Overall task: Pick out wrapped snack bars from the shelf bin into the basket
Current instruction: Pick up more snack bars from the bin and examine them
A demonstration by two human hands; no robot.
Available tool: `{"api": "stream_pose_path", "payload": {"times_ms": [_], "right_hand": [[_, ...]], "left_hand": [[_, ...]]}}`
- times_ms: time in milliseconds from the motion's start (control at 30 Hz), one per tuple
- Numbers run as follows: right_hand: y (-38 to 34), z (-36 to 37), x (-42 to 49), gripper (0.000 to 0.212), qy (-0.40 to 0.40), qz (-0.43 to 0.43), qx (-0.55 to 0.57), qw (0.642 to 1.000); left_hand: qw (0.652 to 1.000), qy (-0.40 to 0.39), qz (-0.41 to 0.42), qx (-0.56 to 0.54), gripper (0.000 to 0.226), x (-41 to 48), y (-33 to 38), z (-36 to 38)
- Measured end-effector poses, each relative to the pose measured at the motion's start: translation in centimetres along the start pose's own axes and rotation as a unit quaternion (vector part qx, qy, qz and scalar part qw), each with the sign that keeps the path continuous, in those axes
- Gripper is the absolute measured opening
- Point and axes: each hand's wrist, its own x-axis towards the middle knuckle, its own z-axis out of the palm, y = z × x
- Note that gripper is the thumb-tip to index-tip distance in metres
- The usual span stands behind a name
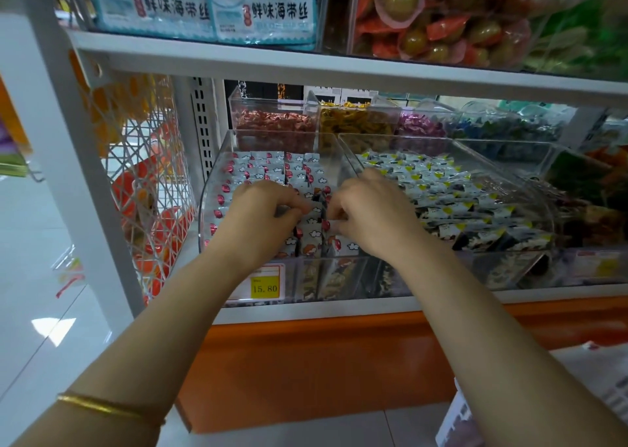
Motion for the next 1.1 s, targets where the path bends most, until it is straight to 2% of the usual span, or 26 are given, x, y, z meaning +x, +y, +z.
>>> {"api": "stream_pose_path", "payload": {"times_ms": [100,167,300,367,433,500,600,667,733,800,900,1100], "right_hand": [[0.4,-0.1,-0.1,0.006,0.01,0.012,0.058,0.998],[0.8,-0.5,-0.3,0.004,0.048,0.034,0.135,0.989],[1.3,-1.9,-1.0,0.003,0.183,0.091,0.304,0.931],[1.6,-2.3,-1.5,0.004,0.232,0.123,0.382,0.886],[1.7,-2.4,-1.9,0.005,0.242,0.171,0.47,0.832],[1.6,-2.4,-2.1,0.008,0.22,0.209,0.573,0.761],[1.1,-2.1,-2.2,0.014,0.178,0.231,0.691,0.661],[1.0,-1.9,-2.3,0.015,0.158,0.237,0.744,0.605],[1.1,-1.8,-2.4,0.013,0.131,0.243,0.779,0.563],[1.3,-1.6,-2.4,0.011,0.105,0.243,0.798,0.541],[1.4,-1.4,-2.5,0.016,0.085,0.235,0.813,0.527],[1.4,-1.2,-2.5,0.023,0.089,0.23,0.82,0.516]], "left_hand": [[1.0,0.008,0.004,-0.008,0.022,-0.2,0.1,-0.1],[1.0,0.019,-0.004,-0.018,0.021,-0.3,0.2,-0.2],[0.996,0.037,-0.035,-0.074,0.02,-0.4,0.5,-0.4],[0.992,0.038,-0.049,-0.112,0.026,-0.5,0.7,-0.4],[0.987,0.031,-0.067,-0.141,0.031,-0.7,0.9,-0.4],[0.978,0.013,-0.087,-0.19,0.024,-0.8,1.1,-0.4],[0.94,-0.017,-0.134,-0.312,0.02,-1.0,1.2,-0.6],[0.91,-0.021,-0.161,-0.381,0.02,-1.0,1.3,-0.8],[0.897,-0.009,-0.177,-0.404,0.019,-1.1,1.2,-1.0],[0.892,0.005,-0.189,-0.411,0.02,-1.1,1.0,-1.2],[0.868,0.026,-0.217,-0.445,0.019,-0.9,0.7,-1.3],[0.769,0.019,-0.259,-0.584,0.016,-0.8,0.5,-1.3]]}}
